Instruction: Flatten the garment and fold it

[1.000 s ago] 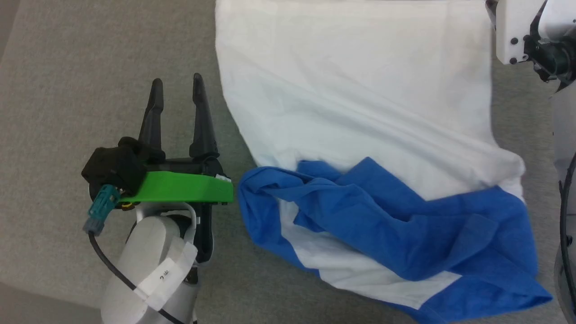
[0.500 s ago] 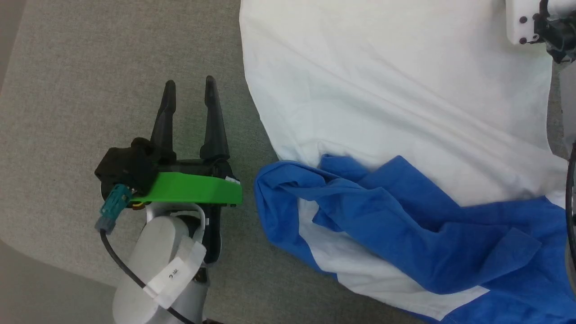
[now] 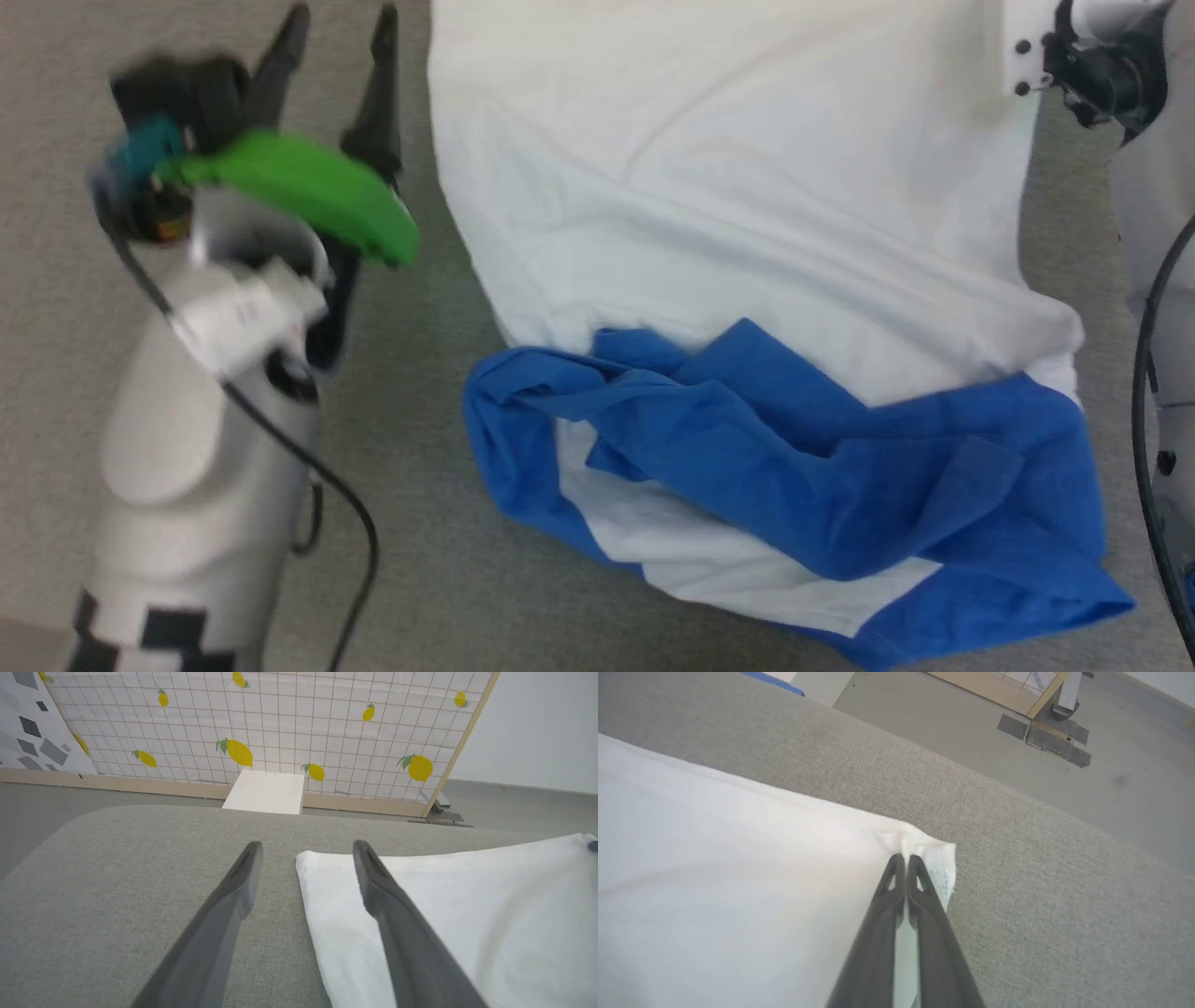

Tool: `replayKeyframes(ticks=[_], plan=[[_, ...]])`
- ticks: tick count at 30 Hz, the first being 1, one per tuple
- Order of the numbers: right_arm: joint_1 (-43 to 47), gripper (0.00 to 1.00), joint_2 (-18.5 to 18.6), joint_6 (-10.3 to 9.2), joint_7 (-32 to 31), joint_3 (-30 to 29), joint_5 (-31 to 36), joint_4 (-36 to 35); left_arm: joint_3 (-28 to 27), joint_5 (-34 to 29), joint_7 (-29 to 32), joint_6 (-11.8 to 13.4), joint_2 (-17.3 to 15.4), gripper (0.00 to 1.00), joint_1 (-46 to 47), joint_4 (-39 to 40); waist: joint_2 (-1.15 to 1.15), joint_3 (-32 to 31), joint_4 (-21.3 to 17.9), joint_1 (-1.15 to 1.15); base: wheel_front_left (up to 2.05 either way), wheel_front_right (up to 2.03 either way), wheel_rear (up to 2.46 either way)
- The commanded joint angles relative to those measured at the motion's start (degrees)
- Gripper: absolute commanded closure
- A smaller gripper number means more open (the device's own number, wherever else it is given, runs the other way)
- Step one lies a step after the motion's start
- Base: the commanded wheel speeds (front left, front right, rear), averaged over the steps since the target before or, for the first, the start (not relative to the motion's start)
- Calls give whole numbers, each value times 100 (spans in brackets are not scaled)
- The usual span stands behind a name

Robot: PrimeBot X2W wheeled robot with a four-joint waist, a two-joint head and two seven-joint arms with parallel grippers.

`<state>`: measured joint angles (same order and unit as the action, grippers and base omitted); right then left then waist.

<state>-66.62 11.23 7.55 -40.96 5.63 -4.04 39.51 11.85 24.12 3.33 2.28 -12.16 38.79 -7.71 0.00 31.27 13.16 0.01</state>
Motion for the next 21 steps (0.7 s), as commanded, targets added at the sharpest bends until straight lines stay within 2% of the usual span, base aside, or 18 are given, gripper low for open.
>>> replayKeyframes(ticks=[1, 5, 9, 14, 21], plan=[[-125, 100, -9, -6, 80, 98, -126, -48, -20, 89, 344, -38, -85, 0, 385, -174, 0, -49, -334, -1, 0, 0, 0], [-191, 100, -93, -6, 210, 410, -478, -130, 67, 246, 1643, -106, -303, 0, 1282, -814, 0, 71, -593, -1, 0, 0, 0], [-217, 100, -150, -6, 329, 851, -825, -267, 218, 232, 2681, -84, -483, 0, 1931, -1367, 0, 218, -838, -1, 0, 0, 0], [-223, 100, -167, -6, 441, 1497, -1308, -537, 347, -22, 3463, 200, -747, 0, 2339, -1836, 0, 466, -1125, -1, 0, 0, 0], [-238, 100, 69, -6, 569, 2150, -1710, -870, 361, 1, 4060, 430, -842, 0, 2318, -2009, 0, 655, -1284, -1, 0, 0, 0]])
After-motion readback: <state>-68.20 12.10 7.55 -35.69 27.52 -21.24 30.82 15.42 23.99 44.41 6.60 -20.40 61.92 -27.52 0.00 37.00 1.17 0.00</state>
